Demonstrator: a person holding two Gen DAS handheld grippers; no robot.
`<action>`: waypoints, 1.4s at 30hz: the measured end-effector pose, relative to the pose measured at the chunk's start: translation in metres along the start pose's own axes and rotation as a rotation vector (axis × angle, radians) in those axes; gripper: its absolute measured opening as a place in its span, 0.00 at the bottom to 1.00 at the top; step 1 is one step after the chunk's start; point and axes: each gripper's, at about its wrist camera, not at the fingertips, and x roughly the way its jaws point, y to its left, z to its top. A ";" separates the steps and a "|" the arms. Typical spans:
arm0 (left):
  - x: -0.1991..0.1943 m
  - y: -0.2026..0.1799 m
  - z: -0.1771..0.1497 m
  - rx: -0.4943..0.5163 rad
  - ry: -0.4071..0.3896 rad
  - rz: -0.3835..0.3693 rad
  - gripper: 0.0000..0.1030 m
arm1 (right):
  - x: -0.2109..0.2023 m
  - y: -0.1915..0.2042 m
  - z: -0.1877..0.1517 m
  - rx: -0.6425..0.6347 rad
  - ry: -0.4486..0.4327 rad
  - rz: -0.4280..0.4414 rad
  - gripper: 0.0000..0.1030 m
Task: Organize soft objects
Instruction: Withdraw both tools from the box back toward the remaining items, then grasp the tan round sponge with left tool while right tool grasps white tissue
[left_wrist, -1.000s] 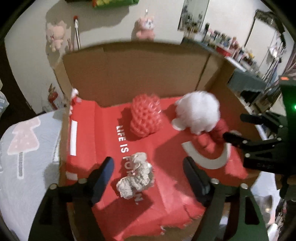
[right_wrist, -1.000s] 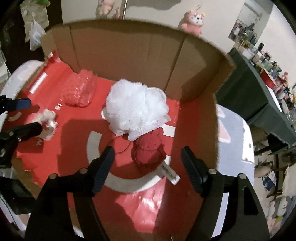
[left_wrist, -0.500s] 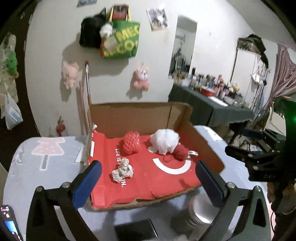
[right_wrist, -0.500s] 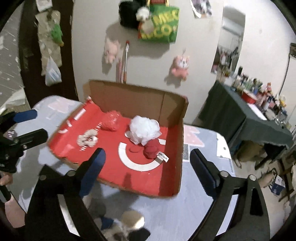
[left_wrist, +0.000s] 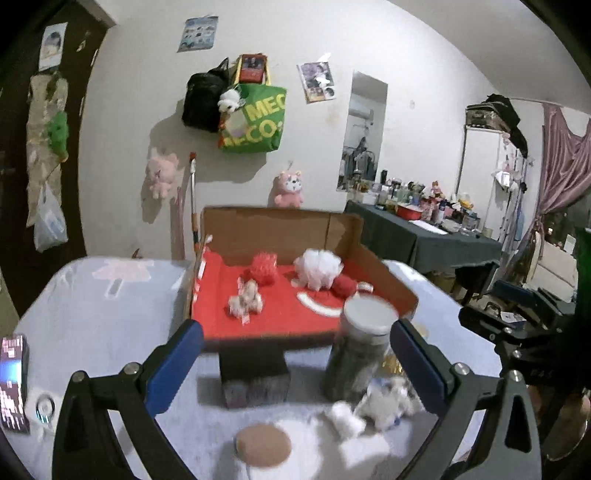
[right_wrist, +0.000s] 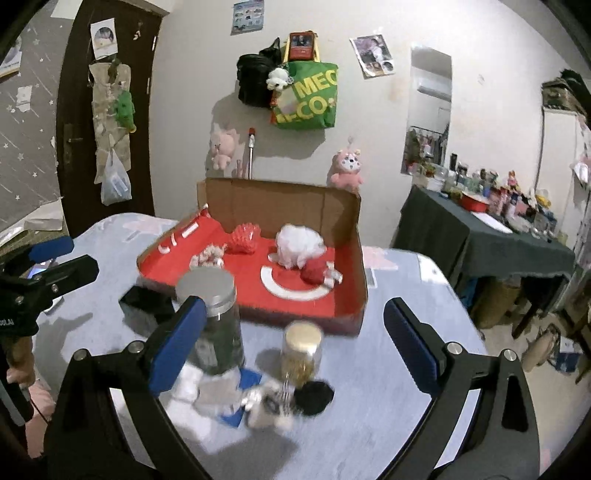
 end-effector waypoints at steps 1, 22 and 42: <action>0.001 0.000 -0.008 -0.001 0.003 0.013 1.00 | 0.001 0.003 -0.010 -0.003 0.001 0.005 0.96; 0.049 0.030 -0.098 -0.001 0.246 0.027 0.95 | 0.066 0.037 -0.088 0.003 0.123 0.114 0.95; 0.059 0.028 -0.103 0.028 0.303 -0.080 0.25 | 0.075 0.035 -0.092 0.004 0.147 0.205 0.23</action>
